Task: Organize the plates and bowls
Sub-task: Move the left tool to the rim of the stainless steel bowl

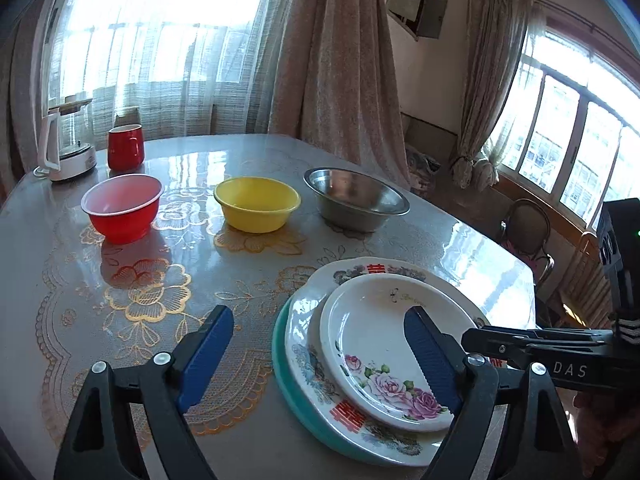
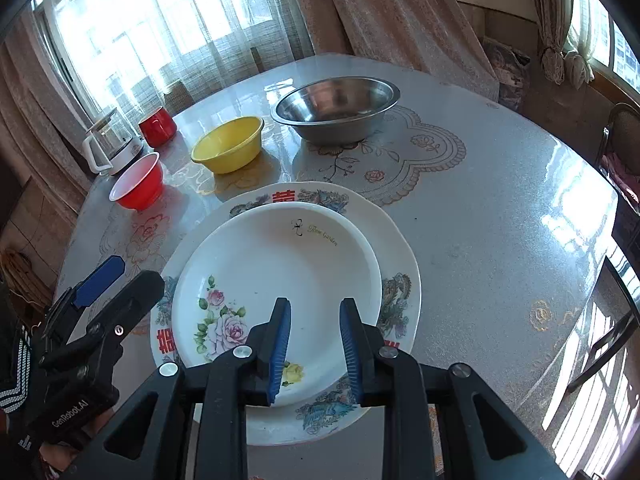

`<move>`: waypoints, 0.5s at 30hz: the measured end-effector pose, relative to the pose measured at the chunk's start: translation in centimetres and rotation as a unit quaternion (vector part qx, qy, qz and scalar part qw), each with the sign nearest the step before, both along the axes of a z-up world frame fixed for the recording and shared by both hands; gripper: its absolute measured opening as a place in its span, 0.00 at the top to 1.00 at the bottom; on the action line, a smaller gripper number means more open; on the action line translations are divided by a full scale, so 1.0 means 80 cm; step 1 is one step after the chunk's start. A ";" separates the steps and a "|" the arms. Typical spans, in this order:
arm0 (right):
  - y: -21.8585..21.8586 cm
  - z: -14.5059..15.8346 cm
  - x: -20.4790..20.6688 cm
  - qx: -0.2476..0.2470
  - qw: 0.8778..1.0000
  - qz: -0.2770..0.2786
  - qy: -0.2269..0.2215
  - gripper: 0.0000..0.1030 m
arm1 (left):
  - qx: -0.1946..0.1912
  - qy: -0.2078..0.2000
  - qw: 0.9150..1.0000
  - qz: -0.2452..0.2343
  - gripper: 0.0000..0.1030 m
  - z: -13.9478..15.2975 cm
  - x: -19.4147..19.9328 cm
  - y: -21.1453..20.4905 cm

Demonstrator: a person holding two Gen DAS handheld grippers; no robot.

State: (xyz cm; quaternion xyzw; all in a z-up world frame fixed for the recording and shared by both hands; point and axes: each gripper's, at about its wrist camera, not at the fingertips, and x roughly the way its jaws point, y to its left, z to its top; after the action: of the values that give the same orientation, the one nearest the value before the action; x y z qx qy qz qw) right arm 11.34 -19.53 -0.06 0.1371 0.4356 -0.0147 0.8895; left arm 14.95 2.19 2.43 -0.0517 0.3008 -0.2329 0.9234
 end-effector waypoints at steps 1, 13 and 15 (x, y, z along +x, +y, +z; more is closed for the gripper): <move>-0.002 0.000 0.000 0.001 1.000 -0.004 -0.001 0.75 | -0.001 0.002 1.000 0.024 0.10 0.000 0.004 0.007; -0.045 0.007 0.015 0.010 0.999 -0.029 -0.014 0.67 | -0.021 0.032 0.987 0.155 0.05 -0.027 0.034 0.057; -0.062 0.012 0.023 0.014 0.999 -0.038 -0.023 0.67 | -0.025 0.042 0.985 0.168 0.05 -0.033 0.038 0.063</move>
State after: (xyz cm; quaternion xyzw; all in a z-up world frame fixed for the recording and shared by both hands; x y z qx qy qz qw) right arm 13.19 -24.47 0.88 0.1660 0.4101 -0.0394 0.8959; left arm 17.95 7.23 -0.19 -0.1341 0.3209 -0.0793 0.9342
